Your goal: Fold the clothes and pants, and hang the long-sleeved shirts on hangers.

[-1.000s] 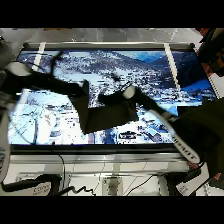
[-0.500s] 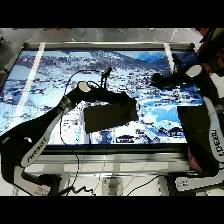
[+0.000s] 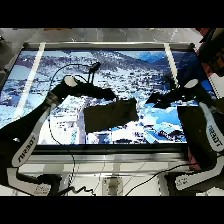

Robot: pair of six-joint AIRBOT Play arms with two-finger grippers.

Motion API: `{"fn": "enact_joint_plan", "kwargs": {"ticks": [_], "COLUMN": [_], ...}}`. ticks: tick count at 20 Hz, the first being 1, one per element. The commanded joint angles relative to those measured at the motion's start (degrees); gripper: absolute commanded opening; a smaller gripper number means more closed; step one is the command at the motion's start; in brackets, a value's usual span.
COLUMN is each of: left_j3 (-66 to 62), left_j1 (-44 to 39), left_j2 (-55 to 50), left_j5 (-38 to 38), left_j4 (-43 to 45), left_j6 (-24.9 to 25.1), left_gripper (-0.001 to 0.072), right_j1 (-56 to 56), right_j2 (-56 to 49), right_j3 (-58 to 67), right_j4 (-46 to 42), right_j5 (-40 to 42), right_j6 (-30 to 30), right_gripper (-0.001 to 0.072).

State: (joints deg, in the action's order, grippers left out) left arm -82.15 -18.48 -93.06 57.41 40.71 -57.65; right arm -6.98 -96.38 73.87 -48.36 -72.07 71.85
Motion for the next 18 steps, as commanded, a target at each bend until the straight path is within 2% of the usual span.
{"fn": "enact_joint_plan", "kwargs": {"ticks": [1,3,5,13,14,15,17,18], "left_j3": [0.00,0.02,0.09,0.09,0.09,0.09,0.09,0.09], "left_j1": [3.74,3.82,2.58,-4.26,-5.29,-6.32,-8.39,-9.40], "left_j2": [0.44,-0.59,-1.64,-3.50,-3.89,-4.48,-5.86,-6.45], "left_j5": [8.92,13.07,14.05,13.35,13.31,13.18,12.68,12.70], "left_j4": [10.99,13.20,14.25,14.36,14.34,14.34,14.32,14.19], "left_j6": [-0.07,-0.22,-0.20,-0.24,-0.24,-0.24,-1.03,-1.81], "left_gripper": [0.0011,0.0010,0.0010,0.0010,0.0010,0.0010,0.0010,0.0010], "right_j1": [5.40,8.87,10.99,12.72,13.38,14.32,16.39,17.27], "right_j2": [-4.04,-5.46,-6.03,-9.84,-10.01,-10.05,-10.03,-9.99], "right_j3": [-2.56,-2.32,-2.21,-2.21,-2.21,-2.21,-2.19,-2.19], "right_j4": [3.30,8.37,13.66,16.35,16.37,16.13,16.17,16.22], "right_j5": [6.60,10.34,12.37,13.57,13.68,14.67,19.58,22.34], "right_j6": [8.66,9.05,8.09,8.33,8.28,8.24,8.24,8.22], "right_gripper": [0.0712,0.0708,0.0702,0.0684,0.0619,0.0514,0.0358,0.0204]}}
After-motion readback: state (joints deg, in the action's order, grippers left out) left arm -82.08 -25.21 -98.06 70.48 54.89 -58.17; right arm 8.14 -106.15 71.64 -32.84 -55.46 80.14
